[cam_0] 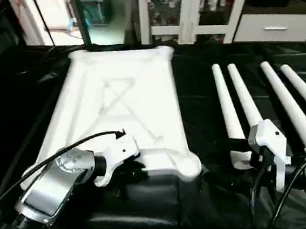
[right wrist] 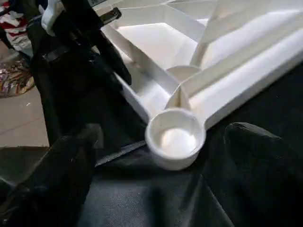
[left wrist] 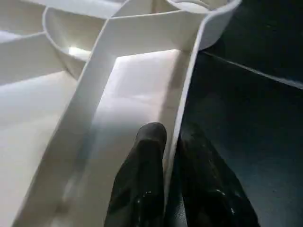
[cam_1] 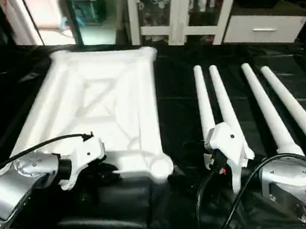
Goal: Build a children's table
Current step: Move to table
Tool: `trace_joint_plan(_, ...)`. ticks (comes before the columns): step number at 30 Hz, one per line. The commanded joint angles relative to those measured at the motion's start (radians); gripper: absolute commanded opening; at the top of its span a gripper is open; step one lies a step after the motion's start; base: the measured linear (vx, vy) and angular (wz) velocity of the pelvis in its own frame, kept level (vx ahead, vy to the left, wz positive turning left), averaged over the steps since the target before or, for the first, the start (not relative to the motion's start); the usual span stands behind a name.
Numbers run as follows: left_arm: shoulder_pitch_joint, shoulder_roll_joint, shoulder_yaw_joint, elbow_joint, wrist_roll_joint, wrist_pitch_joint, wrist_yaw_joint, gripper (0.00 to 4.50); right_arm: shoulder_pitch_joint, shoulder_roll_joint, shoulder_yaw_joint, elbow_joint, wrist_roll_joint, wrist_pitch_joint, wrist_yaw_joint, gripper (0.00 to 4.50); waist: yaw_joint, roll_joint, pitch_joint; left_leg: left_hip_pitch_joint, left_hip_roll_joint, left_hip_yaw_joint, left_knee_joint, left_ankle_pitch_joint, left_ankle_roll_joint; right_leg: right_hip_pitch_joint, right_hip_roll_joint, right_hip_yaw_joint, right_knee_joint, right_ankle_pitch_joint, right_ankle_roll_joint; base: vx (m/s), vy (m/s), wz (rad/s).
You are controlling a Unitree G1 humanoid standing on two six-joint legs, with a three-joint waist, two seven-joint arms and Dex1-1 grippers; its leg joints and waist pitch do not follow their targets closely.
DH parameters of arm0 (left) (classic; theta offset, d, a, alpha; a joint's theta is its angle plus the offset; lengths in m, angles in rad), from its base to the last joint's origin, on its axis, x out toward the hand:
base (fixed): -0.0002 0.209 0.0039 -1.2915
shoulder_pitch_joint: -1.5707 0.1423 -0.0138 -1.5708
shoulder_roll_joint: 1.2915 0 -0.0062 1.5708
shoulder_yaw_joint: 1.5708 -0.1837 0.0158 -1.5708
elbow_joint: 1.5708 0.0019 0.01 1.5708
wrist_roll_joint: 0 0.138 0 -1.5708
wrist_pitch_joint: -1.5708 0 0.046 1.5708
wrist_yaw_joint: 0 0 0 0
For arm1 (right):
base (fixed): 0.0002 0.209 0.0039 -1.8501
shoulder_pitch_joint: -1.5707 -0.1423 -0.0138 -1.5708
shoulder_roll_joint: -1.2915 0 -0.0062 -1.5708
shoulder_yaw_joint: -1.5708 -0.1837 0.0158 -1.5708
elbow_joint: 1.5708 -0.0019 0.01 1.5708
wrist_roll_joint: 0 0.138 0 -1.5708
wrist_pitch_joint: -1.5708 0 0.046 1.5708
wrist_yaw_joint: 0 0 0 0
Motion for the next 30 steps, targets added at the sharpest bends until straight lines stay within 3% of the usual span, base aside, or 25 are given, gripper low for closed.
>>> trace_joint_plan(1, -0.003, 0.008, 0.049, 0.072, 0.071, 0.024, 0.095, 0.31, -0.011, -0.005, 0.003, 0.000, -0.002, -0.004, -0.004, 4.50, 0.009, -0.009, -0.034, -0.011, 0.099, -0.049, -0.107, -0.251, 0.036, 0.037, -0.077, 0.052, -0.086, -0.464, -0.189, 0.000, 0.000, 0.00)
trace_joint_plan(6, 0.000, 0.026, 0.050, 0.083, 0.087, -0.015, 0.105, 0.09, -0.027, 0.002, 0.019, 0.014, -0.016, -0.014, -0.007, 4.50, 0.000, -0.013, -0.041, -0.013, 0.100, -0.050, -0.106, -0.241, 0.039, 0.039, -0.077, 0.051, -0.082, -0.438, -0.193, 0.000, 0.000, 0.00)
trace_joint_plan(10, -0.002, 0.037, 0.061, 0.122, 0.100, -0.116, 0.125, 0.01, -0.043, 0.007, 0.032, 0.026, -0.026, -0.022, -0.011, 4.50, 0.000, -0.012, -0.048, -0.010, 0.100, -0.044, -0.103, -0.187, 0.060, 0.042, -0.075, 0.051, -0.073, -0.327, -0.232, 0.000, 0.000, 0.00)
trace_joint_plan(15, 0.000, 0.016, 0.077, 0.142, 0.077, -0.273, 0.101, 0.01, -0.047, 0.011, 0.038, 0.034, -0.035, -0.030, -0.015, 4.50, 0.012, -0.012, -0.052, -0.007, 0.103, -0.041, -0.100, -0.150, 0.074, 0.044, -0.076, 0.050, -0.067, -0.269, -0.254, 0.000, 0.000, 0.00)
trace_joint_plan(22, 0.007, 0.005, 0.057, 0.132, 0.062, -0.355, 0.048, 0.01, -0.047, 0.016, 0.036, 0.038, -0.038, -0.032, -0.020, 4.50, 0.025, -0.008, -0.061, -0.002, 0.104, -0.035, -0.093, -0.076, 0.089, 0.050, -0.076, 0.048, -0.050, -0.141, -0.296, 0.000, 0.000, 0.00)
trace_joint_plan(27, 0.022, 0.044, 0.019, 0.151, 0.056, -0.447, -0.045, 0.01, -0.045, 0.014, 0.031, 0.042, -0.037, -0.037, -0.022, 4.50, 0.040, -0.003, -0.061, 0.005, 0.103, -0.031, -0.093, -0.080, 0.087, 0.048, -0.074, 0.049, -0.048, -0.128, -0.302, 0.000, 0.000, 0.00)
trace_joint_plan(30, 0.030, 0.045, 0.024, 0.144, 0.042, -0.467, -0.067, 0.01, -0.044, 0.014, 0.028, 0.046, -0.038, -0.040, -0.024, 4.50, 0.047, -0.006, -0.061, 0.007, 0.104, -0.029, -0.095, -0.103, 0.070, 0.049, -0.075, 0.049, -0.047, -0.150, -0.297, 0.000, 0.000, 0.00)
